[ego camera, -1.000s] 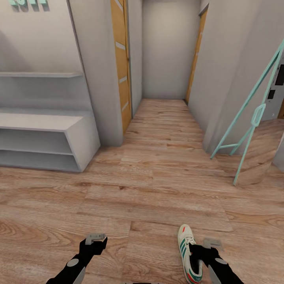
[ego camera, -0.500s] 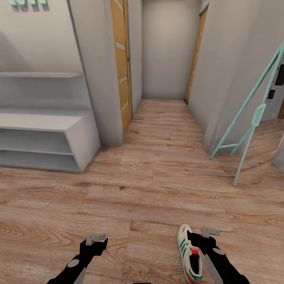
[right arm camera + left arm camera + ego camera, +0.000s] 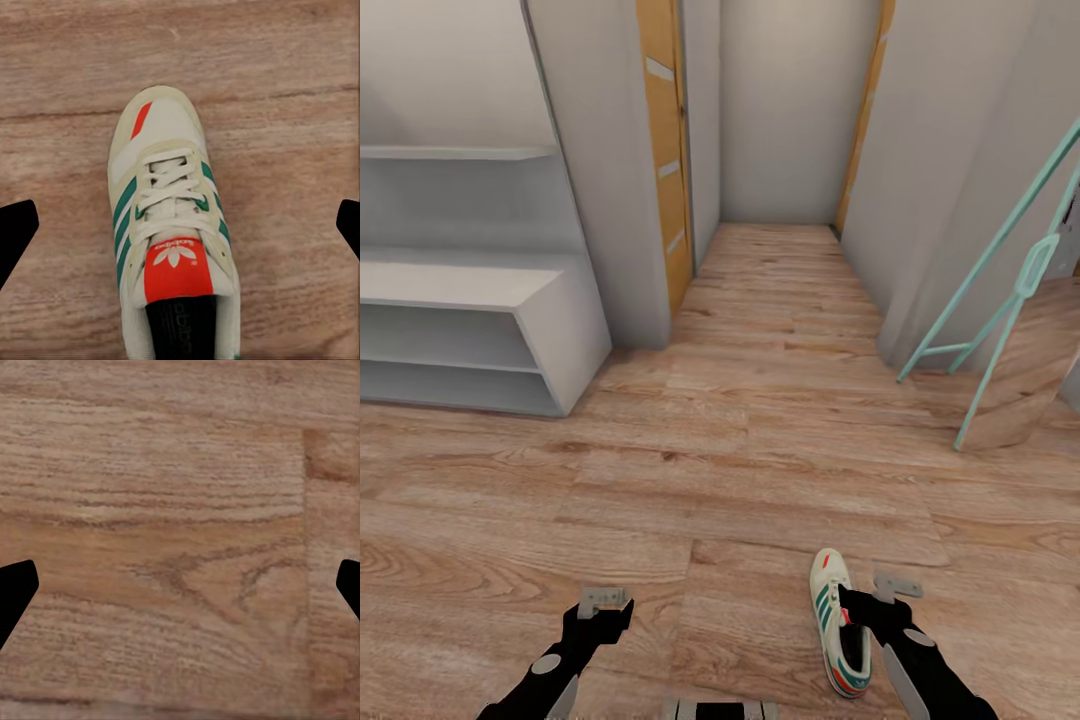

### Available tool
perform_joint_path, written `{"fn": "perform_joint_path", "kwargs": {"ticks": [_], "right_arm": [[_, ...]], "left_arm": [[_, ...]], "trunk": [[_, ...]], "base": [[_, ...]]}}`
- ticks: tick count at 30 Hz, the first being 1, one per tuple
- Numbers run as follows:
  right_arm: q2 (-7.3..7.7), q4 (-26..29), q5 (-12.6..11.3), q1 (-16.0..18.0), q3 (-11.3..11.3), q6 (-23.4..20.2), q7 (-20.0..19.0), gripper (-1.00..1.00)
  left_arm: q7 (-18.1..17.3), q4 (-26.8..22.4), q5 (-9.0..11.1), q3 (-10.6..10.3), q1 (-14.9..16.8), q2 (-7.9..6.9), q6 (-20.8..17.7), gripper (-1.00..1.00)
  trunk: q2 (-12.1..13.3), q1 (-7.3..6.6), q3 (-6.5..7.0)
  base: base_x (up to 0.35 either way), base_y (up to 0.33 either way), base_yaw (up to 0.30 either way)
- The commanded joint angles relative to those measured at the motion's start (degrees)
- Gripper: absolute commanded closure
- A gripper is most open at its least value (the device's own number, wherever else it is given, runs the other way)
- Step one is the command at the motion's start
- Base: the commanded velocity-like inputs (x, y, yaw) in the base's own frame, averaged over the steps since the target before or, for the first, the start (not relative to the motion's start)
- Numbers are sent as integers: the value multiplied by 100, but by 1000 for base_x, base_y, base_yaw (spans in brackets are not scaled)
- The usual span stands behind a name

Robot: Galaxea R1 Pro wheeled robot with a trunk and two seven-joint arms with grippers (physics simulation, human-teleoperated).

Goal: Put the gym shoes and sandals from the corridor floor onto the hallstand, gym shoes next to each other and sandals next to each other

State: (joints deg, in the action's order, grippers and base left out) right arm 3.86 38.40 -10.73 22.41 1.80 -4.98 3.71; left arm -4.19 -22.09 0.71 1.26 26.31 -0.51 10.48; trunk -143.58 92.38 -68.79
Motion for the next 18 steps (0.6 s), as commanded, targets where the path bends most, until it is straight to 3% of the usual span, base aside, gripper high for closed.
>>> {"fn": "perform_joint_path", "kwargs": {"ticks": [1,4,10,13,14,18], "right_arm": [[3,11,-53,0,2,-29,20,-100],[3,13,-53,0,21,-30,16,-100],[8,24,-52,0,29,-30,16,-100],[9,31,-52,0,30,-30,10,-100],[9,29,-52,0,30,-30,10,-100],[6,28,-52,0,30,-30,8,-100]], "left_arm": [[-32,-30,8,16,20,4,14,-100],[-29,-242,8,12,118,47,-31,-100],[-22,-925,8,-17,396,190,-300,-100],[-23,-1257,8,-143,458,350,-604,-100],[-24,-1543,8,-312,492,462,-878,-100],[-13,-1904,15,-482,596,517,-1089,-100]], "trunk": [[-3,1,-36],[-7,9,-128],[-7,9,-145],[-7,9,-147],[-7,9,-147],[-7,9,-148]], "base": [[0,0,0],[0,0,0],[0,0,0],[0,0,0],[0,0,0],[0,0,0]]}}
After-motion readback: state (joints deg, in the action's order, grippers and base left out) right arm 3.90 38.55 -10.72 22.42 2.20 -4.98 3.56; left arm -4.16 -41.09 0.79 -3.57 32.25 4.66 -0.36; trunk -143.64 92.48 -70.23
